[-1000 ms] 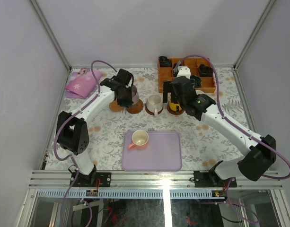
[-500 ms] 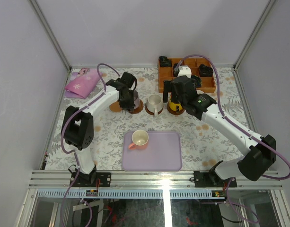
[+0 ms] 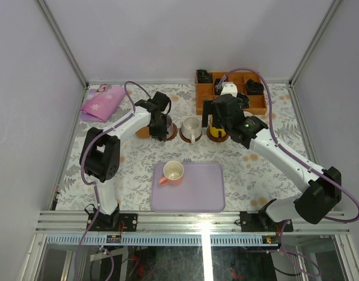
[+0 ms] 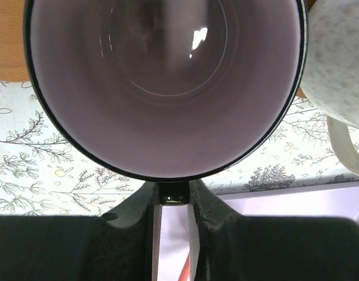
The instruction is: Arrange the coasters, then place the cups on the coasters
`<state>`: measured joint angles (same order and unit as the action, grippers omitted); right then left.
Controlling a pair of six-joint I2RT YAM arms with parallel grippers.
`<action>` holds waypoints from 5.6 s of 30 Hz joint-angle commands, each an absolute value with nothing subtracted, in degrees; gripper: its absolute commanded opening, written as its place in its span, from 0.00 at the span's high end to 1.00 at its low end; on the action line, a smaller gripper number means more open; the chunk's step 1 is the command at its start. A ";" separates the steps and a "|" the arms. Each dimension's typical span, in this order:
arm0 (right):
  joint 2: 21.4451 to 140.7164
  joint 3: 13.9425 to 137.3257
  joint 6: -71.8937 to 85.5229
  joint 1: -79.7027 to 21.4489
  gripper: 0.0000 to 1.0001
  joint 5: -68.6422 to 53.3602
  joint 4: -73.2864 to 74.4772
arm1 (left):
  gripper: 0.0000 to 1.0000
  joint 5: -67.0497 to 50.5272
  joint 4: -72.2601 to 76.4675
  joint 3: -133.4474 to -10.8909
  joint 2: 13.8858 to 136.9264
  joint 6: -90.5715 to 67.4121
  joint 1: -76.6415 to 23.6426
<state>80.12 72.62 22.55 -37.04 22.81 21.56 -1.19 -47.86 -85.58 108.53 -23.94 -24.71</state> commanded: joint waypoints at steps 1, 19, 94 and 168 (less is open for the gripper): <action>78.62 72.10 23.28 -36.49 0.02 22.02 20.16 | 1.00 -1.20 -46.57 -89.50 108.77 -23.50 -25.03; 78.11 70.70 22.85 -35.02 0.01 20.25 18.36 | 1.00 0.03 -48.40 -93.15 112.10 -23.17 -25.66; 78.85 67.97 24.64 -34.01 0.01 15.95 16.70 | 0.41 0.76 -51.54 -87.91 104.22 -21.06 -25.99; 74.36 59.54 24.85 -34.01 0.01 18.44 16.71 | 0.40 5.73 -37.16 -46.60 69.85 -31.33 -54.13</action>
